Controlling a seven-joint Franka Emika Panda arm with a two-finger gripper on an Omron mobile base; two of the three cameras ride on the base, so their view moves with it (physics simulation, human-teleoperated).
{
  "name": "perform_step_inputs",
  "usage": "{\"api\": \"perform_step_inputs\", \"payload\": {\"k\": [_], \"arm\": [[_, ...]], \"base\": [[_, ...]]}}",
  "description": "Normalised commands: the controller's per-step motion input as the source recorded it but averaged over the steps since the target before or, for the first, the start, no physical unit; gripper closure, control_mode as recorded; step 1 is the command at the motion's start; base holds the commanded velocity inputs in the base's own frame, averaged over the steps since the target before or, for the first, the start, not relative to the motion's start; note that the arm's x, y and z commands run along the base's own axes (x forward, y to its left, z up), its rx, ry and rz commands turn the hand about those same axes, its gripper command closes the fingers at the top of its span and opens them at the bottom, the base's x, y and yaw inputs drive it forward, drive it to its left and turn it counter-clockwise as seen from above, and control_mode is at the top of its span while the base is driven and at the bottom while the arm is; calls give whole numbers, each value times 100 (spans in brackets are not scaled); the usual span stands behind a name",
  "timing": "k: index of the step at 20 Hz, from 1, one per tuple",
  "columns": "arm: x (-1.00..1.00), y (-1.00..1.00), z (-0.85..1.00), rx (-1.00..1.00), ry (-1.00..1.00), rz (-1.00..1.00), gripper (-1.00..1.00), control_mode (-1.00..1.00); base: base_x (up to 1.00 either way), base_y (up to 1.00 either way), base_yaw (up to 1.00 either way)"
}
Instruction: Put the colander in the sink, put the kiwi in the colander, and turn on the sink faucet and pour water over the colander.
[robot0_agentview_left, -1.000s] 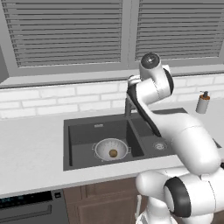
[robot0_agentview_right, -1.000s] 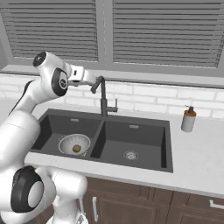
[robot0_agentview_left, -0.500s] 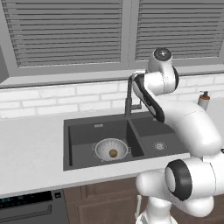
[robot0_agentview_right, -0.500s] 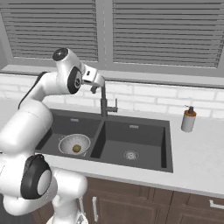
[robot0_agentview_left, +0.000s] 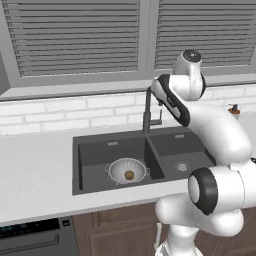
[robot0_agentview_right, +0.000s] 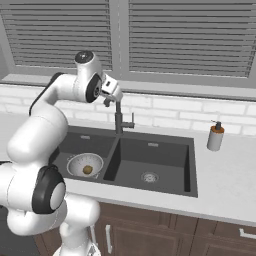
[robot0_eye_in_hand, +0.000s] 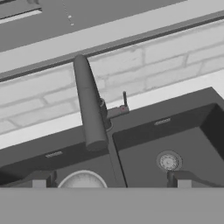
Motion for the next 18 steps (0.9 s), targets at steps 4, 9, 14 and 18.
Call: {"api": "perform_step_inputs", "payload": {"k": [4, 9, 14, 18], "arm": [[3, 3, -20, 7, 0, 0, -100, -100], [15, 4, -25, 6, 0, 2, -100, -100], [38, 2, -16, 6, 0, 4, -100, -100], [55, 0, -13, 5, 1, 4, -100, -100]], "base": [[0, 0, 0], [0, 0, 0], [0, 0, 0], [0, 0, 0]]}}
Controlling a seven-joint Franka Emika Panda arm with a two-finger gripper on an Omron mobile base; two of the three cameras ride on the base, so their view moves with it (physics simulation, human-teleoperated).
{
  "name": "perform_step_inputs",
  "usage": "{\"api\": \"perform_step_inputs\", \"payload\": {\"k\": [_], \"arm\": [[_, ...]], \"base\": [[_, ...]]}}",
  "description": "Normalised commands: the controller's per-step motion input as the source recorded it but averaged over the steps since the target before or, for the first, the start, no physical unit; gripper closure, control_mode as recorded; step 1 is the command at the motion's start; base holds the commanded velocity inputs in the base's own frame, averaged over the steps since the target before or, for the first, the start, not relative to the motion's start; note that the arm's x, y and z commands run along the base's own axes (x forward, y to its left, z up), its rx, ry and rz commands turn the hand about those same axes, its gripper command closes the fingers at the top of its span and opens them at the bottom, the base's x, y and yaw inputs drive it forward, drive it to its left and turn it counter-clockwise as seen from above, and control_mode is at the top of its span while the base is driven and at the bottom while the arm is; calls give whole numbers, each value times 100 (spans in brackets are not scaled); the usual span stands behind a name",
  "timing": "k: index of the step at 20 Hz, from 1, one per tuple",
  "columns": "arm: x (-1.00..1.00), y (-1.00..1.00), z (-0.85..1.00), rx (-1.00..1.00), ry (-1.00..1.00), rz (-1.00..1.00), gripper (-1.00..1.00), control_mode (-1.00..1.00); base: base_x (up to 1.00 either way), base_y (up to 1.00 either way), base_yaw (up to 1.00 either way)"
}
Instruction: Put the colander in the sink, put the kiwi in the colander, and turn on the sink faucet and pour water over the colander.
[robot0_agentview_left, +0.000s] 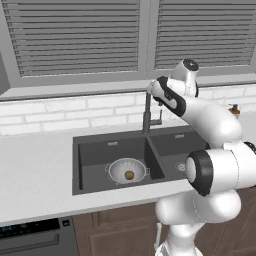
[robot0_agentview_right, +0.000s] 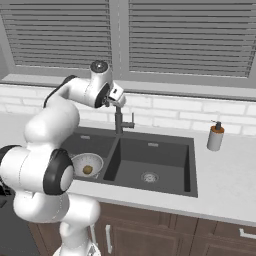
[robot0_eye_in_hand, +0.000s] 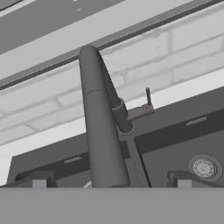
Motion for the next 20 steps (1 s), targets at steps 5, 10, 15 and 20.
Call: {"api": "perform_step_inputs", "payload": {"k": [5, 10, 15, 20], "arm": [[44, 0, -13, 4, 2, 4, -100, -100], [27, 0, -15, 2, 3, 5, -100, -100], [3, 23, -24, 0, 4, 5, -100, -100], [0, 45, -30, 0, 6, 4, -100, -100]], "base": [[0, 0, 0], [0, 0, 0], [0, 0, 0], [0, 0, 0]]}}
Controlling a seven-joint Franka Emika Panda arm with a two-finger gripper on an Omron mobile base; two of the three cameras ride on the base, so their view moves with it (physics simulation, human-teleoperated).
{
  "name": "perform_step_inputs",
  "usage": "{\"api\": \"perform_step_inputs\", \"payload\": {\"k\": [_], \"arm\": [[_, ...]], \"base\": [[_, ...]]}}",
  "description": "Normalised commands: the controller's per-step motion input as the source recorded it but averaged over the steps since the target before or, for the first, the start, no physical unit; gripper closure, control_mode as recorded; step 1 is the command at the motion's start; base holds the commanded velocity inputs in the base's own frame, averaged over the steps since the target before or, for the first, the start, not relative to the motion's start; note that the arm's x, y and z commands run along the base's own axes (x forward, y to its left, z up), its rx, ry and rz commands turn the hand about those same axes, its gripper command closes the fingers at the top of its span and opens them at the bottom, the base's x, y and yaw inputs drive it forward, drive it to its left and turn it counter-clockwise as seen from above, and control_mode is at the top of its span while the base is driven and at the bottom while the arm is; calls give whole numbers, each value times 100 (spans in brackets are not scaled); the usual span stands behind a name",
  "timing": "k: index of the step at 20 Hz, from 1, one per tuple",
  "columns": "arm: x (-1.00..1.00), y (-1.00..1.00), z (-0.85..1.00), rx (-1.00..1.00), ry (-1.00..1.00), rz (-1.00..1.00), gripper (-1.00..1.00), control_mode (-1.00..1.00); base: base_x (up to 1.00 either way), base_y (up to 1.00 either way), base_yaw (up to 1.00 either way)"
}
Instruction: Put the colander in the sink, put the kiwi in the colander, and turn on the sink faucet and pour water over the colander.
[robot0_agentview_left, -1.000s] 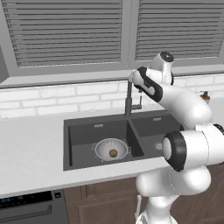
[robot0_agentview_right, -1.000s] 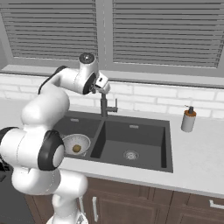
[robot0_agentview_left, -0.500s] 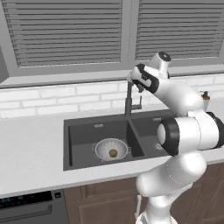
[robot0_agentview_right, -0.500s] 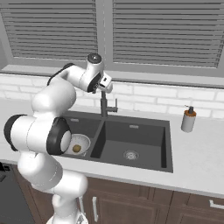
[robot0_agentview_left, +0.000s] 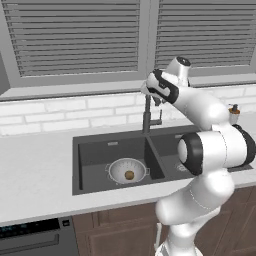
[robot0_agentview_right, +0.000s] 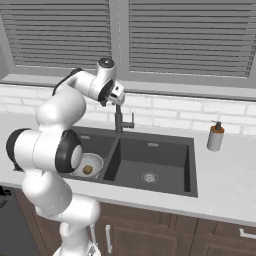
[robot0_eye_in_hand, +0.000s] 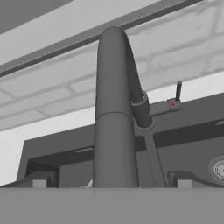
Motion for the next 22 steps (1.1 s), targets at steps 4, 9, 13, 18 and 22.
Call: {"api": "perform_step_inputs", "payload": {"k": [4, 9, 13, 18, 22], "arm": [[4, 56, -33, 0, 8, 2, -100, -100], [17, 61, -31, 0, 9, 0, -100, -100], [32, 66, -24, 0, 7, 0, -100, -100], [30, 58, -20, 0, 3, 0, -100, -100], [32, 53, -14, 0, 0, 0, -100, -100]], "base": [[0, 0, 0], [0, 0, 0], [0, 0, 0], [0, 0, 0], [0, 0, 0]]}}
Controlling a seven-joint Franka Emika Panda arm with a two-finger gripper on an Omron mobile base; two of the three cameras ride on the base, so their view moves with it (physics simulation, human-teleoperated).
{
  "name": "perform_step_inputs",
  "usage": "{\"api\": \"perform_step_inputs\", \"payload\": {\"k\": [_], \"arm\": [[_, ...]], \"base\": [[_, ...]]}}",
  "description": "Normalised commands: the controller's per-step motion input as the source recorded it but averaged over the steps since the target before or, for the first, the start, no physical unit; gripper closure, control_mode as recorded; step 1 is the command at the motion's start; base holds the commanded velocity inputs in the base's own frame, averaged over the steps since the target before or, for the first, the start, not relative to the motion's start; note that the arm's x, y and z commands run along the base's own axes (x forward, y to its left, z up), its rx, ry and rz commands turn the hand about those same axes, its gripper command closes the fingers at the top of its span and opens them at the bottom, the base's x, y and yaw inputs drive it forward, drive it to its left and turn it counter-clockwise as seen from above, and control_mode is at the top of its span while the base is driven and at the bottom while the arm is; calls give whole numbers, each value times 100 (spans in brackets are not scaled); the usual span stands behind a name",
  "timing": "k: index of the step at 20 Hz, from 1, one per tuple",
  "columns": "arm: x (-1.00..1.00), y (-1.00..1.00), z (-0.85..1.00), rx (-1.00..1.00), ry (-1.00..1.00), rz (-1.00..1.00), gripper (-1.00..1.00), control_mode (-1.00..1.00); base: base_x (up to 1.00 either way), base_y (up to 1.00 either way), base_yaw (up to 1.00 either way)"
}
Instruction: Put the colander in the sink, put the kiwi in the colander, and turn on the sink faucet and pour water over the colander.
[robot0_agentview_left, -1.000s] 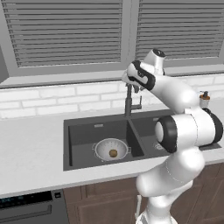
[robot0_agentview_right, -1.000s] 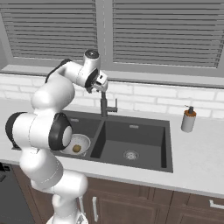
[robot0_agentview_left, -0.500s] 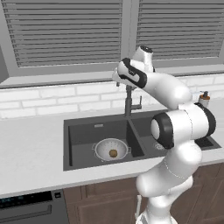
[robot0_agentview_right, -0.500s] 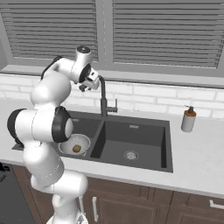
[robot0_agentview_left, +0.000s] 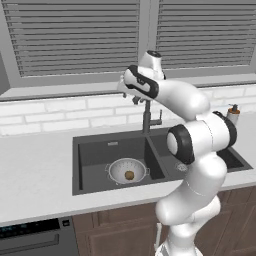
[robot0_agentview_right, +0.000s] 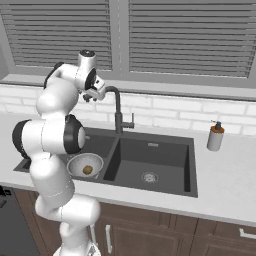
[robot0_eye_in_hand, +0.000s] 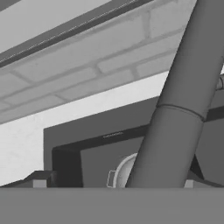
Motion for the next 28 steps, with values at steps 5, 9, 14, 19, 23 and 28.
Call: {"api": "perform_step_inputs", "payload": {"k": [5, 9, 14, 19, 23, 28], "arm": [[34, 54, -16, 0, 0, 0, -100, -100], [18, 45, -8, 0, 0, 0, -100, -100], [-44, 4, 21, 0, 0, 0, -100, -100], [-93, 0, 74, 1, -1, 0, -100, -100], [-100, -27, 85, 1, -5, 0, -100, -100], [-91, -94, 38, 0, -9, 0, -100, -100]], "base": [[0, 0, 0], [0, 0, 0], [0, 0, 0], [0, 0, 0], [0, 0, 0], [0, 0, 0]]}}
